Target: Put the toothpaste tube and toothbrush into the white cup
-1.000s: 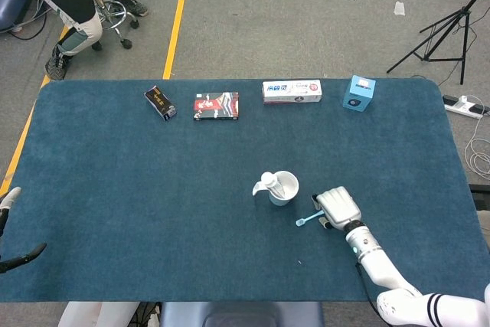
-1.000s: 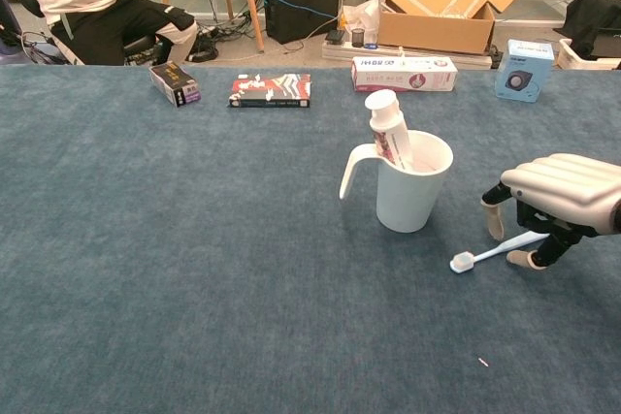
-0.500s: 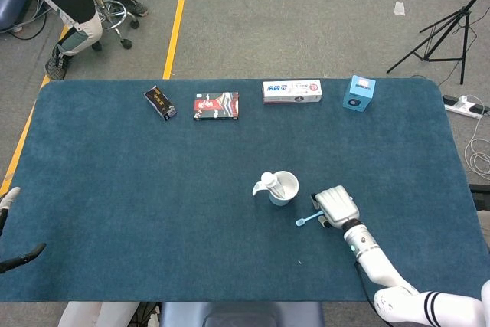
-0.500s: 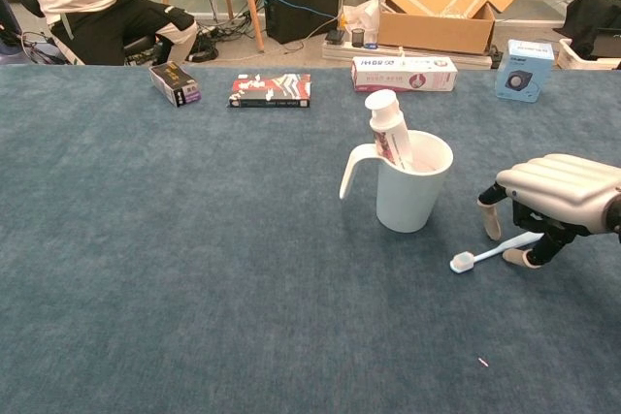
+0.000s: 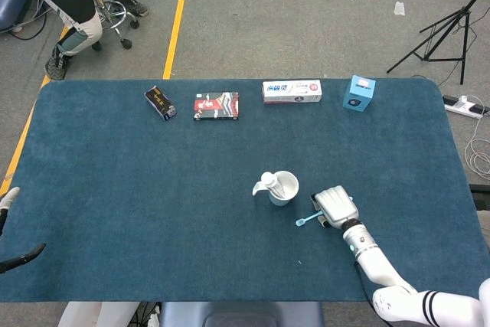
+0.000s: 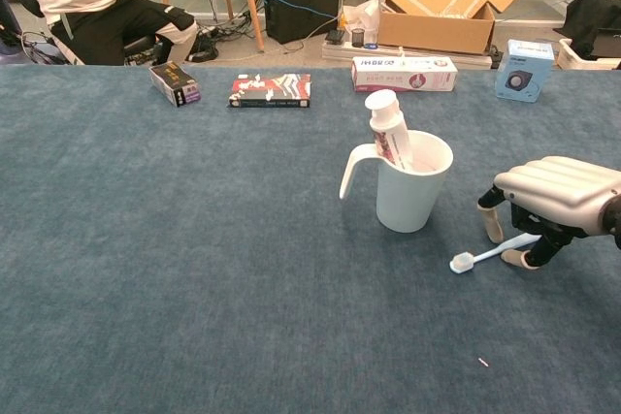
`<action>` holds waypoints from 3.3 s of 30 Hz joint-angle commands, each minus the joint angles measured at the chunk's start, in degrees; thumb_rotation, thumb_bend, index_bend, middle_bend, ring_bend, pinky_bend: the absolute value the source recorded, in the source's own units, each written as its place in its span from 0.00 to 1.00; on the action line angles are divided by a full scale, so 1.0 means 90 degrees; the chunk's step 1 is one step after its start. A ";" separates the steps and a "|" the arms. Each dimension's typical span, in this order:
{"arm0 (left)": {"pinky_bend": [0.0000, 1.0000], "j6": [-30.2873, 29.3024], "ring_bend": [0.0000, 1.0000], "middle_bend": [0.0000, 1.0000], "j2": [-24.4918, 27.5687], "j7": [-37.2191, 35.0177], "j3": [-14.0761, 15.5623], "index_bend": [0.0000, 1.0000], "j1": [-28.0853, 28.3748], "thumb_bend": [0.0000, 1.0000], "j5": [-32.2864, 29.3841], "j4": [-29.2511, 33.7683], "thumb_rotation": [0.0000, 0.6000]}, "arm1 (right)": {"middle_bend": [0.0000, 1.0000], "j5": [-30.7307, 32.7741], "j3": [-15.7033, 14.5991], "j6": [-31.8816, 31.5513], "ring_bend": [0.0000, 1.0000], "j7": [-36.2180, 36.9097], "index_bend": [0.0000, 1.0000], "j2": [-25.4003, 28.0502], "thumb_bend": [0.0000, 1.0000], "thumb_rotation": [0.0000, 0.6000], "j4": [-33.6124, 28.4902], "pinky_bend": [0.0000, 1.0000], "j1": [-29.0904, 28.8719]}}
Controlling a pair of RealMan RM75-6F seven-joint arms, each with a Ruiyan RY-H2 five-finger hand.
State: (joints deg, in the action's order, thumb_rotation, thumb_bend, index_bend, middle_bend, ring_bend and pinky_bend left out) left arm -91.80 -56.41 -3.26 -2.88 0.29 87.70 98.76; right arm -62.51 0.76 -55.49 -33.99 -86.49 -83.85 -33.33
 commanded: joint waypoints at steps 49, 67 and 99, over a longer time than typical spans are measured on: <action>0.26 0.0079 0.16 0.16 -0.0028 0.0072 -0.0012 0.03 0.0028 0.04 -0.0067 -0.0026 1.00 | 1.00 -0.1064 0.0328 -0.0528 1.00 0.1974 0.64 0.1300 0.24 1.00 -0.2054 1.00 0.0358; 0.26 0.0091 0.16 0.16 -0.0044 0.0116 -0.0005 0.03 0.0033 0.04 -0.0065 -0.0027 1.00 | 1.00 -0.2325 0.0598 -0.0849 1.00 0.4197 0.64 0.2295 0.25 1.00 -0.3272 1.00 0.0479; 0.26 0.0096 0.16 0.16 -0.0011 0.0097 0.0007 0.03 0.0023 0.05 -0.0068 0.0018 1.00 | 1.00 -0.2922 0.1062 -0.1875 1.00 0.7326 0.64 0.0776 0.26 1.00 -0.1030 1.00 0.0299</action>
State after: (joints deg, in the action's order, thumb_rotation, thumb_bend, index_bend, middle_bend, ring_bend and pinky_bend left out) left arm -90.93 -56.51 -2.39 -2.82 0.50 87.08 98.92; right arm -88.88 10.17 -72.02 31.20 -78.79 -93.94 -30.49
